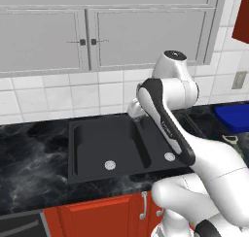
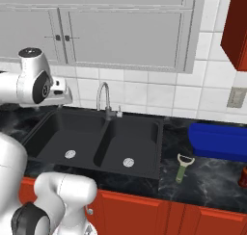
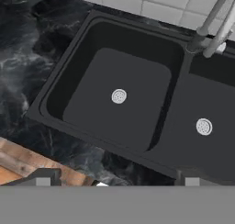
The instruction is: Pick up all produce items and place them in the sink. Turn on the sink faucet to wash them. Then turn the sink off and put them in the tray.
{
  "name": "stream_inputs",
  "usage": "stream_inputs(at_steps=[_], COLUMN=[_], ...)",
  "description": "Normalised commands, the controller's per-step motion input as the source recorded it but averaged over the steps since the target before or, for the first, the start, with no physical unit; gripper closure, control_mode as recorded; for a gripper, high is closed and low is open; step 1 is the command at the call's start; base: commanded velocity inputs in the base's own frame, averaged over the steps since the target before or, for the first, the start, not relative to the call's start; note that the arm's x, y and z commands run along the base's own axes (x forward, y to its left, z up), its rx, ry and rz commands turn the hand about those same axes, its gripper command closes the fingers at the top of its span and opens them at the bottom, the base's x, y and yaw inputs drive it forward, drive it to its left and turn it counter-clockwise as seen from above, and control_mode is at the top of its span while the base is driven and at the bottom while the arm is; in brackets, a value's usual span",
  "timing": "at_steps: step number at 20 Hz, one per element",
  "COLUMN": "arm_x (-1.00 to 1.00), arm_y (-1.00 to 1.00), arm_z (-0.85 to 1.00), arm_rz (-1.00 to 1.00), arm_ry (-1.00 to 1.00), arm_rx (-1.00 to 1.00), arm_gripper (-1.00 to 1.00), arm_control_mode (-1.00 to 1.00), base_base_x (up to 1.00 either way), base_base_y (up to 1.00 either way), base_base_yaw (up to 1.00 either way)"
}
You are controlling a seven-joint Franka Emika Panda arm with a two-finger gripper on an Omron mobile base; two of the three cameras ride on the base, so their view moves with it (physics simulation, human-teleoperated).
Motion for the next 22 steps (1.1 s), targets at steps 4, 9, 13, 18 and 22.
stream_inputs(at_steps=[4, 9, 13, 18, 22], arm_x=[-0.22, -0.05, 0.0, 0.0, 0.0], arm_y=[0.87, 0.99, 0.99, 1.0, 1.0], arm_z=[-0.19, -0.11, -0.14, -0.11, -0.15], arm_rz=[0.24, 0.17, 0.15, 0.15, 0.13], arm_ry=[0.0, 0.01, 0.01, 0.05, 0.05], arm_rx=[0.0, 0.0, 0.0, 0.0, 0.0], arm_gripper=[-1.0, -1.0, -1.0, -1.0, -1.0], arm_control_mode=[-1.0, -1.0, -1.0, -1.0, -1.0], base_base_x=[0.0, 0.0, 0.0, 0.0, 0.0], base_base_y=[0.0, 0.0, 0.0, 0.0, 0.0], base_base_yaw=[0.0, 0.0, 0.0, 0.0, 0.0])
